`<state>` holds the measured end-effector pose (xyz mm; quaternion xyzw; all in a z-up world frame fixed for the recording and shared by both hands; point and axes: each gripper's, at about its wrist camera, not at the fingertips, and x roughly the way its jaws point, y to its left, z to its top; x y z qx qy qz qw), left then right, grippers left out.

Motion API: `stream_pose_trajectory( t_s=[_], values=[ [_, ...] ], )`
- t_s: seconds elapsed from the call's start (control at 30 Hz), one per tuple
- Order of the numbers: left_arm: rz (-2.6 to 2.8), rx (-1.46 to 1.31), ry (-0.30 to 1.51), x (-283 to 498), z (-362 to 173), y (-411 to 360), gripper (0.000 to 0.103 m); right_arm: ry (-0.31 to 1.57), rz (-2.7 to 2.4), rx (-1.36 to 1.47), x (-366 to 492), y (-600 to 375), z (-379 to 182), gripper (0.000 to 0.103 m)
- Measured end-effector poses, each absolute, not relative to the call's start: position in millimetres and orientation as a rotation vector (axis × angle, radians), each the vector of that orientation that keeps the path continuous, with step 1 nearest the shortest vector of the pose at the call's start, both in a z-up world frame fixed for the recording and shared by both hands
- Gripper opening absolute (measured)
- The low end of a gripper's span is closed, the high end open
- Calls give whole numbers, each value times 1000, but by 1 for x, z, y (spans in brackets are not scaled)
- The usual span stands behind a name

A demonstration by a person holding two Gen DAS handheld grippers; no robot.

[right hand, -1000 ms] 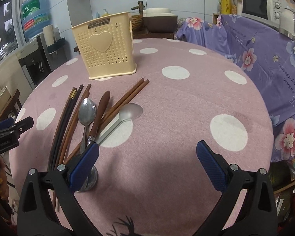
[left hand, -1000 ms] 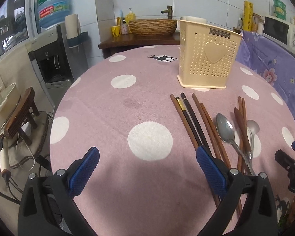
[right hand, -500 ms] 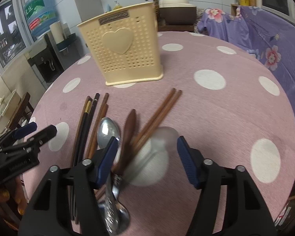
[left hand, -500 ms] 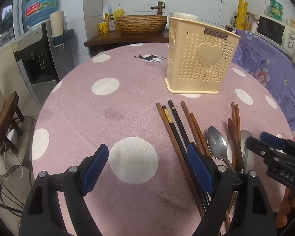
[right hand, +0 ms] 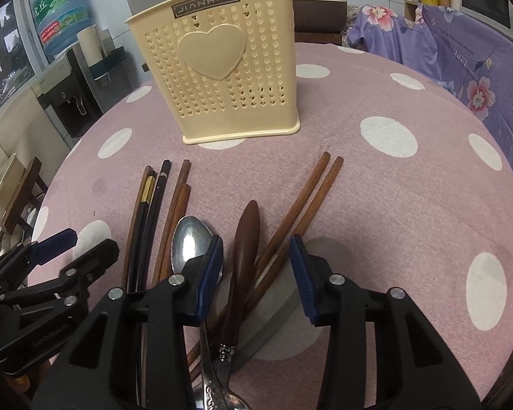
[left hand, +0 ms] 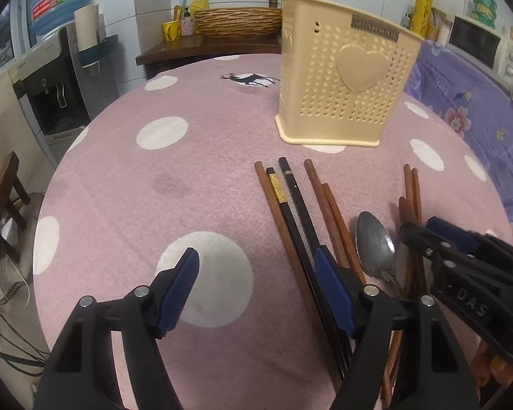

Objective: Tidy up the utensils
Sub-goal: 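Move both grippers down toward the pile of chopsticks and spoons, then grasp a wooden chopstick with the left gripper while the right grasps the wooden-handled spoon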

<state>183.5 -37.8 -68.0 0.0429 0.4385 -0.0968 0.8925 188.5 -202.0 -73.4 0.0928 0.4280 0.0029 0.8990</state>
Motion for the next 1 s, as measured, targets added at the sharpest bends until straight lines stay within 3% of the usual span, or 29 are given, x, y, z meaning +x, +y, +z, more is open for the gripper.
stream_pose_trajectory(
  t_s=[0.5, 0.8, 1.0],
  values=[
    [-130, 97, 933, 189, -74, -25, 68, 878, 18, 179, 189, -199, -71, 41],
    [-100, 79, 962, 210, -81, -24, 66, 909, 1, 181, 208, -196, -77, 34],
    [-92, 79, 964, 227, -80, -26, 58, 922, -17, 170, 210, -193, -76, 29]
  ],
)
